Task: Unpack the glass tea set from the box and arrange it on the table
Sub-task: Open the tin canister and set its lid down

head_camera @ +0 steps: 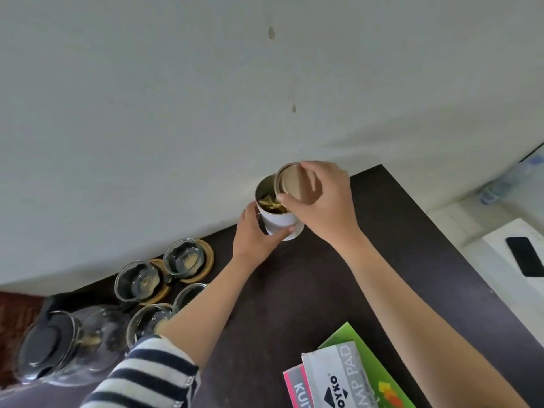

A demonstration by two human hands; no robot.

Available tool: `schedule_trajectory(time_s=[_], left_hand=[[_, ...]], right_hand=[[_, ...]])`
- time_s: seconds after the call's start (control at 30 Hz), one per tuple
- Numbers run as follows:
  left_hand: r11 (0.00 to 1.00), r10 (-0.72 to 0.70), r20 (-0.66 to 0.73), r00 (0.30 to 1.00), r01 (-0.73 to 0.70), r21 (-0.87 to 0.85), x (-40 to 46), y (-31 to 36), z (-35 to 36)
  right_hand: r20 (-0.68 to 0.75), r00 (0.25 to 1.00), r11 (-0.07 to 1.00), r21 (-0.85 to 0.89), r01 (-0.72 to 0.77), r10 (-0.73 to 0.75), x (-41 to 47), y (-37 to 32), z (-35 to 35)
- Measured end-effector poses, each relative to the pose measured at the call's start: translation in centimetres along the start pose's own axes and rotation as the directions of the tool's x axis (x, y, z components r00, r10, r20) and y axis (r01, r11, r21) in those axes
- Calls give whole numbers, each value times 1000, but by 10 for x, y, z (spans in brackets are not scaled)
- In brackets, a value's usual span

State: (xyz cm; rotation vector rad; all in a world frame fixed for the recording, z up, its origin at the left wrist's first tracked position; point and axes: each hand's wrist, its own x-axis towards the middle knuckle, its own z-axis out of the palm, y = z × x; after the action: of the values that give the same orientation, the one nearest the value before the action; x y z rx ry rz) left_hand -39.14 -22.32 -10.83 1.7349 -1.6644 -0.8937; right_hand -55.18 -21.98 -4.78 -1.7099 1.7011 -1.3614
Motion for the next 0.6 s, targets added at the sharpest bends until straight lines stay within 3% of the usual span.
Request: schedule_trajectory(time_s=[0.13,0.27,0.43,0.6], left_hand=[[998,55,-3,998,-55,39,4,-2,0],[995,58,3,998,-58,77,3,-4,2],[994,52,0,999,-51,93,3,-6,3],[994,38,-3,999,-37,106,3,-6,6]], right_hand=[[-129,990,993,-100,-64,51,-48,34,-22],[54,962,946,-200,-254,269,-109,61,-12],[293,947,955,-294,-45,135,-135,66,13],[313,942,960,-277,-28,118,-135,66,29]])
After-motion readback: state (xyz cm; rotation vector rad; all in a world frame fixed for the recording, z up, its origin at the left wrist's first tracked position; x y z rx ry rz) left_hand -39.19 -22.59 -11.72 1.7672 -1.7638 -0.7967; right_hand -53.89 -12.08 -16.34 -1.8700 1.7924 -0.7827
